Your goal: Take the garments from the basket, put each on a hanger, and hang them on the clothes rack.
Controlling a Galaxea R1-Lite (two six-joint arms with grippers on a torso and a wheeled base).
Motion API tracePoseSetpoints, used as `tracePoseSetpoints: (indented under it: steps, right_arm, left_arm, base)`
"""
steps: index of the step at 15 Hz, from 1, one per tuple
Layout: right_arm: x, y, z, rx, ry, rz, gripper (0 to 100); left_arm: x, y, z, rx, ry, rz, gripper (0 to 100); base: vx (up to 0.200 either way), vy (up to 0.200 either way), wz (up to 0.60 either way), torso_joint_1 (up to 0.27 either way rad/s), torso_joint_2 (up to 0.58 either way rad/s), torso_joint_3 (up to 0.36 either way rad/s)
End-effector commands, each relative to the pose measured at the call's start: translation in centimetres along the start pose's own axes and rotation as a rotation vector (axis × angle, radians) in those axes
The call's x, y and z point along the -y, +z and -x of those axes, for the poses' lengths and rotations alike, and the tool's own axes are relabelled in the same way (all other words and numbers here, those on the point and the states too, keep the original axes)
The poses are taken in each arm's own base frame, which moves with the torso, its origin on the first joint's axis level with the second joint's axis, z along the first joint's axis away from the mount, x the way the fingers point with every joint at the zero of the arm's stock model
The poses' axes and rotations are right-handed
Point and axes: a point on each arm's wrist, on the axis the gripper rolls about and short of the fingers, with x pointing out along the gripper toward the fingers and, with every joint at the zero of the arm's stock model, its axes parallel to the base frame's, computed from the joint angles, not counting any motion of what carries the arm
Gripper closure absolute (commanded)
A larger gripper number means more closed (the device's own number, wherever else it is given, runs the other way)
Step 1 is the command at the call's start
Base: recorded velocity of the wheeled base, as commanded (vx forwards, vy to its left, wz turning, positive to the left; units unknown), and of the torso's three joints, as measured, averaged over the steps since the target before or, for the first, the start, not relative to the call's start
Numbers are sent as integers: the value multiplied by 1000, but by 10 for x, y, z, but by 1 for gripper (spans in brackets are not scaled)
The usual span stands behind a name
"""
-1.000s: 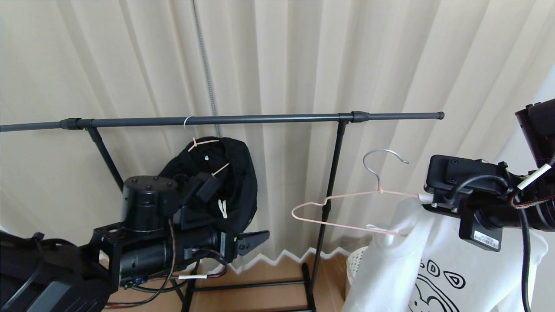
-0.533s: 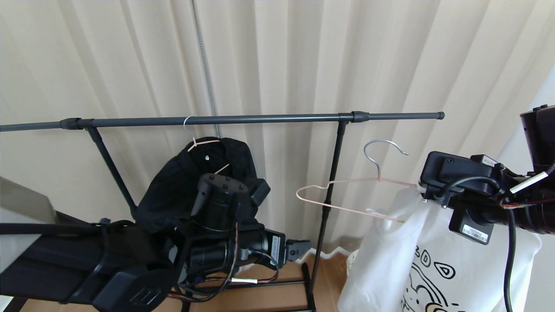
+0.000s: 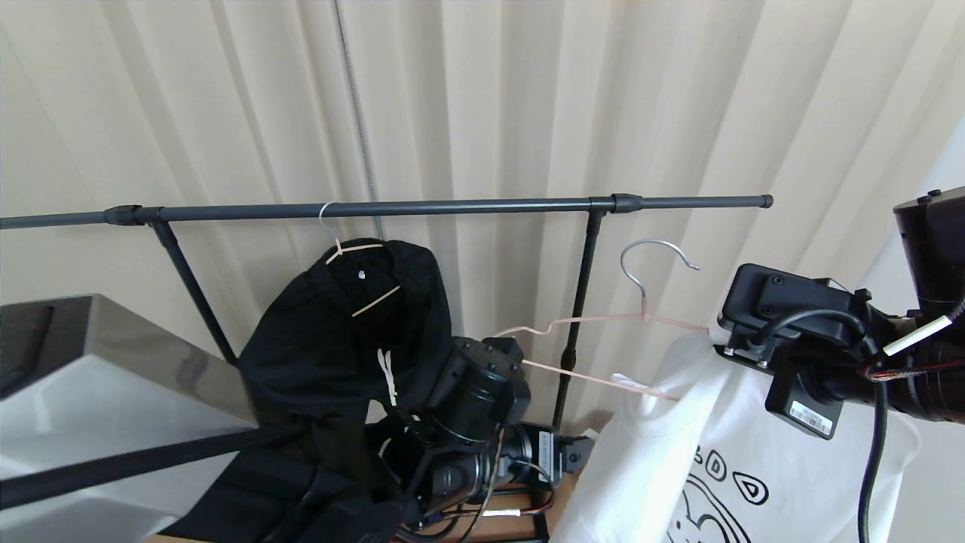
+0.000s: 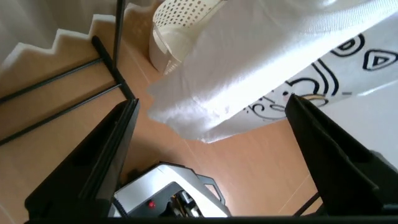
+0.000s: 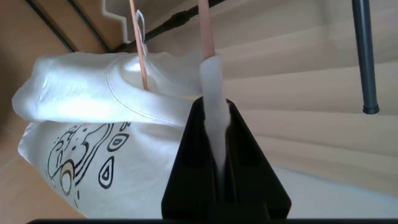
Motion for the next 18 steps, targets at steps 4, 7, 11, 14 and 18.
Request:
tracePoseSetpoints:
  steps: [4,7,11,14,18]
  right_arm:
    - [-11,3,1,14,37,-61,100]
    - [-12,9,3,41,42,-88,100]
    - [-14,14,4,98,113,-113,100]
    - [-17,20,5,122,131,-102,100]
    - [-17,26,7,138,138,-147,100]
  left_arm:
    - [26,6,-22,37,-53,64,0]
    - [24,4,-23,45,-23,86,0]
    - [15,4,-22,84,0,162,0]
    - [13,7,-25,121,-11,183,0]
    - [10,1,-27,114,-4,198,0]
  base:
    - [0,0,0,0,0,0]
    - [0,0,0,0,0,0]
    - [0,0,0,0,0,0]
    - [0,0,0,0,0,0]
    - [0,0,0,0,0,0]
